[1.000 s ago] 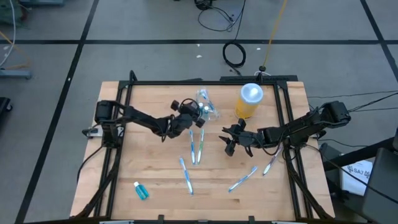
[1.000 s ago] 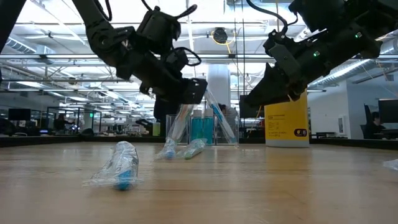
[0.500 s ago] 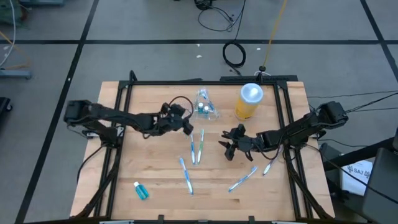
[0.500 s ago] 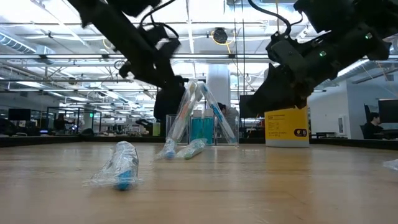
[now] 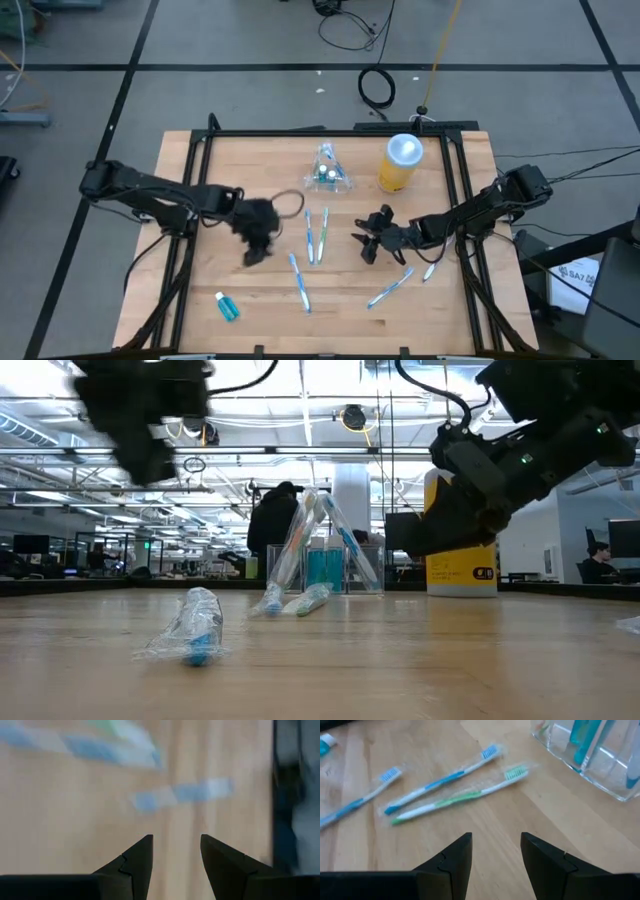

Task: Pick & Place toothbrushing station
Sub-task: Put the blue mouthwash into the middle compartment of the transparent organizer

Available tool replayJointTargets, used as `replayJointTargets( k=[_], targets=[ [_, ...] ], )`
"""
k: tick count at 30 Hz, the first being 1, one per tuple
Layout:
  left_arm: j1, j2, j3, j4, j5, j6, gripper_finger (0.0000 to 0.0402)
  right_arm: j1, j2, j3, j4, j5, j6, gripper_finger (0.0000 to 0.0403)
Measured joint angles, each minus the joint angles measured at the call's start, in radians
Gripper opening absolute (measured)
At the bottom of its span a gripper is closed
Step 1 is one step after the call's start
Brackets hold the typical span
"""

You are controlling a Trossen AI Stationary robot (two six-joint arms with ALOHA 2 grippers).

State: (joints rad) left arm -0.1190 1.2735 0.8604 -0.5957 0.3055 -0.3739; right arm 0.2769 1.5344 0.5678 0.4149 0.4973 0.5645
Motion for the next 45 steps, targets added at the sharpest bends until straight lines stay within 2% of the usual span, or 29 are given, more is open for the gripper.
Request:
replayJointTargets(
  k=[2,6,10,13,19,23,26,31,38,45],
  targets=[
    [-0.047,0.001,0.000,-0.107,0.053,-0.001,0.0168,0.000,0.000,0.000,0.036,0.000,-0.011,0.0160],
    [-0.168,0.005,0.000,-0.294,0.045,0.046,0.0168,-0.003,0.000,0.000,0.088,-0.001,-0.075,0.0160],
    [-0.300,0.016,0.000,-0.369,-0.042,0.100,0.0168,-0.010,0.000,0.000,0.149,-0.001,-0.135,0.0160],
    [-0.399,0.016,0.000,-0.379,-0.052,0.130,0.0168,-0.021,0.000,0.000,0.212,-0.001,-0.136,0.0160],
    [-0.557,0.016,-0.001,-0.367,-0.152,0.098,0.0168,-0.031,0.000,0.000,0.268,-0.001,-0.147,0.0160],
    [-0.640,0.016,-0.036,-0.323,-0.139,0.052,0.0168,-0.031,0.000,0.000,0.270,-0.001,-0.136,0.0160],
    [-0.690,0.016,-0.081,-0.226,-0.132,0.039,0.0168,-0.031,0.000,0.000,0.270,-0.001,-0.131,0.0160],
    [-0.756,0.016,-0.106,-0.158,-0.225,0.009,0.0168,-0.034,0.000,0.000,0.270,-0.001,-0.154,0.0160],
    [-0.821,0.016,-0.165,-0.085,-0.241,-0.006,0.0168,-0.035,0.000,0.000,0.270,-0.001,-0.214,0.0160],
    [-0.863,0.016,-0.238,0.016,-0.334,0.010,0.0168,-0.035,0.000,0.000,0.269,-0.001,-0.211,0.0160]
  ],
)
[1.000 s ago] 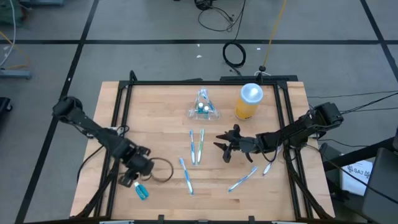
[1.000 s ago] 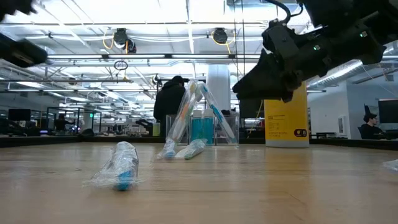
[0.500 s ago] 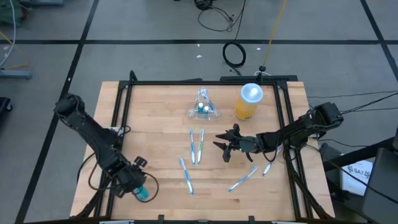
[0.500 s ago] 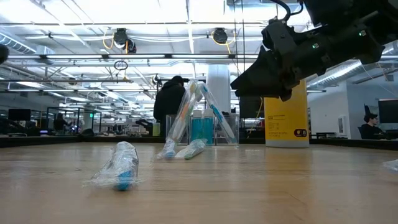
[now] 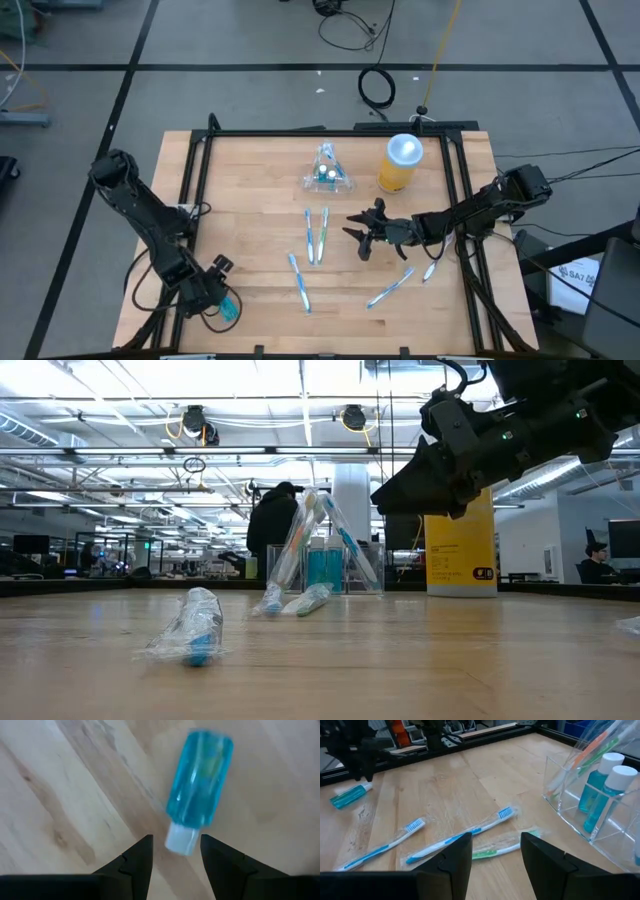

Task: Pick & Place toothbrushing station
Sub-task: Put the blue mouthwash into the middle compartment of the transparent organizer

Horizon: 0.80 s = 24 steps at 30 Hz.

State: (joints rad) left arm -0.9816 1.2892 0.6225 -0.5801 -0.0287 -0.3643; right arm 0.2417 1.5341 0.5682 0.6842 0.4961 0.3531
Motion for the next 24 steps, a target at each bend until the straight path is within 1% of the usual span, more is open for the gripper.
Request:
replayJointTargets(
  k=[4,12,18,20,24],
  targets=[
    [-0.026,0.000,-0.045,0.051,0.000,0.042,0.0168,0.000,0.000,0.000,-0.001,0.000,0.000,0.0160],
    [-0.035,0.000,-0.113,0.212,-0.032,0.055,0.0168,0.000,0.000,0.000,-0.004,0.000,0.000,0.0160],
    [-0.036,0.000,-0.143,0.233,-0.021,0.100,0.0165,0.000,0.000,0.000,-0.004,0.000,0.001,0.0160],
    [-0.036,0.000,-0.148,0.237,-0.020,0.119,0.0156,0.000,0.000,0.000,-0.004,0.000,0.001,0.0160],
    [-0.033,-0.001,-0.150,0.239,-0.017,0.131,0.0117,0.000,0.000,0.000,-0.004,0.000,0.001,0.0160]
  ],
)
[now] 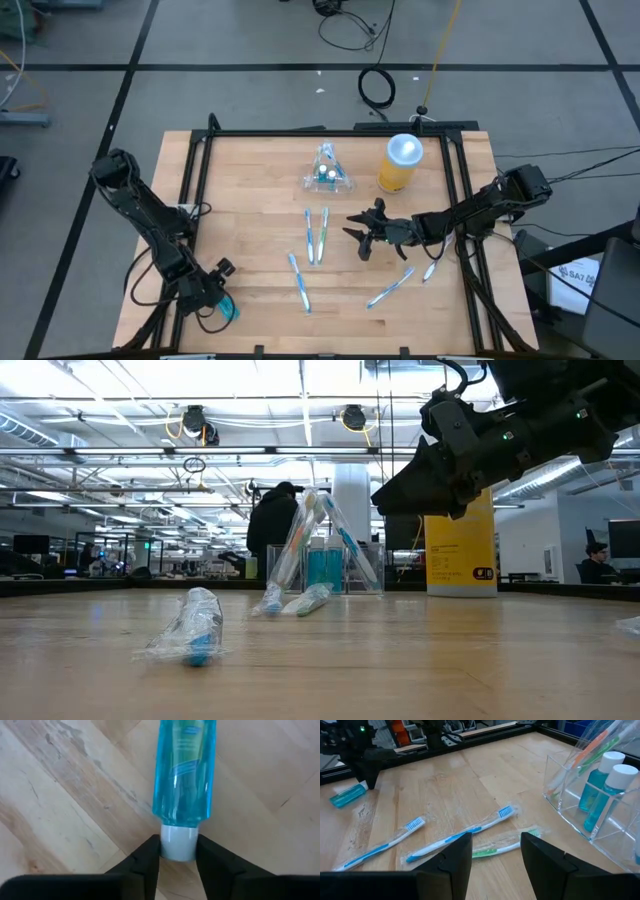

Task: Pick & Place toothbrushing station
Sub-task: Put the blue mouthwash into the middle compartment of the transparent organizer

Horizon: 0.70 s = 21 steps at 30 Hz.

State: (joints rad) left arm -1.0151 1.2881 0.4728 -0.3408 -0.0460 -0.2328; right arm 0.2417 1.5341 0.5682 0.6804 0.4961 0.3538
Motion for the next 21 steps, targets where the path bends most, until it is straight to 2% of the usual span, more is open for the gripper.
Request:
replayJointTargets(
  k=[3,6,9,13,17,21],
  targets=[
    [0.000,0.000,0.000,0.005,0.000,-0.025,0.0097,0.000,0.000,0.000,0.000,0.000,0.000,0.0160],
    [0.000,0.000,0.001,0.005,-0.004,-0.031,0.0094,0.000,0.000,0.000,-0.002,0.000,0.000,0.0160],
    [0.001,0.001,0.010,-0.002,-0.010,0.014,0.0101,0.000,0.000,0.000,-0.003,0.000,0.000,0.0160],
    [0.018,0.002,0.050,-0.010,-0.079,0.089,0.0099,0.000,0.000,0.000,-0.003,0.000,0.000,0.0160],
    [0.080,0.002,0.122,-0.096,-0.139,0.197,0.0095,0.000,0.000,0.000,0.002,0.001,0.000,0.0160],
    [0.171,0.002,0.212,-0.209,-0.210,0.409,0.0094,0.000,0.000,0.000,0.011,0.000,0.020,0.0160]
  ],
)
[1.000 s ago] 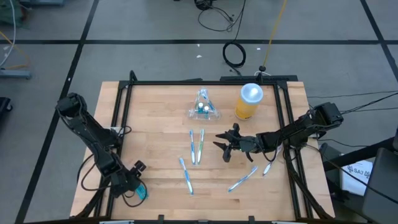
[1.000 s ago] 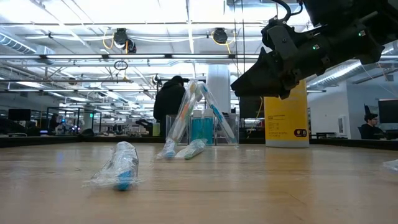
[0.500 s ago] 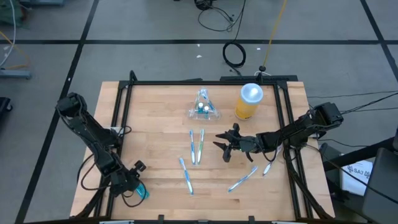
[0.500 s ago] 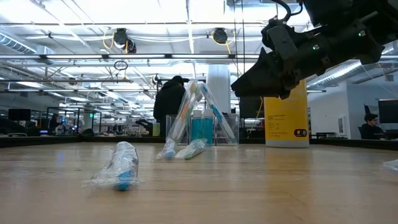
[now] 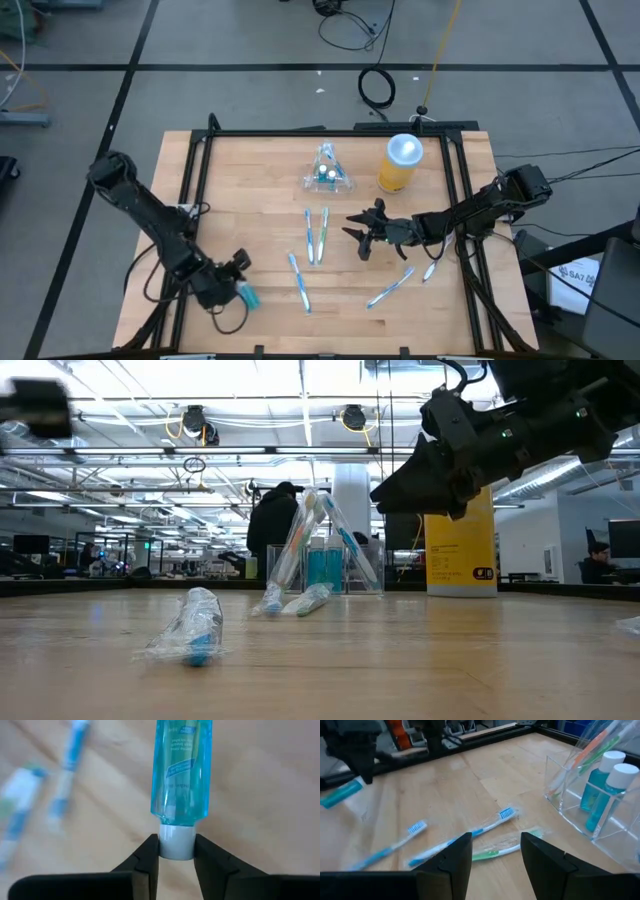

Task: Pick & Place toothbrushing station
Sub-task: Put the blue mouthwash into the middle compartment of the transparent organizer

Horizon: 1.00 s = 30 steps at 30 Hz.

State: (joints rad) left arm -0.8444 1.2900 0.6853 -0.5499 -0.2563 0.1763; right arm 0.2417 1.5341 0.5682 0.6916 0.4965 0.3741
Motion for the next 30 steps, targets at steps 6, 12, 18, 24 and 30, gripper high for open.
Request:
replayJointTargets(
  k=[6,12,18,24,30],
  targets=[
    [0.167,0.000,0.091,-0.039,-0.084,0.329,0.0094,-0.007,0.000,0.000,0.039,-0.001,0.228,0.0160],
    [0.344,0.000,0.137,0.005,-0.186,0.703,0.0093,-0.014,0.000,0.000,0.043,-0.049,0.330,0.0160],
    [0.490,0.026,0.142,0.153,-0.201,0.899,0.0093,-0.046,-0.001,0.001,0.162,-0.107,0.337,0.0160],
    [0.572,0.080,0.141,0.158,-0.199,0.996,0.0093,-0.087,-0.001,0.021,0.184,-0.194,0.282,0.0175],
    [0.616,0.105,0.142,0.227,-0.197,1.095,0.0093,-0.119,0.046,0.104,0.134,-0.240,0.211,0.0212]
  ],
)
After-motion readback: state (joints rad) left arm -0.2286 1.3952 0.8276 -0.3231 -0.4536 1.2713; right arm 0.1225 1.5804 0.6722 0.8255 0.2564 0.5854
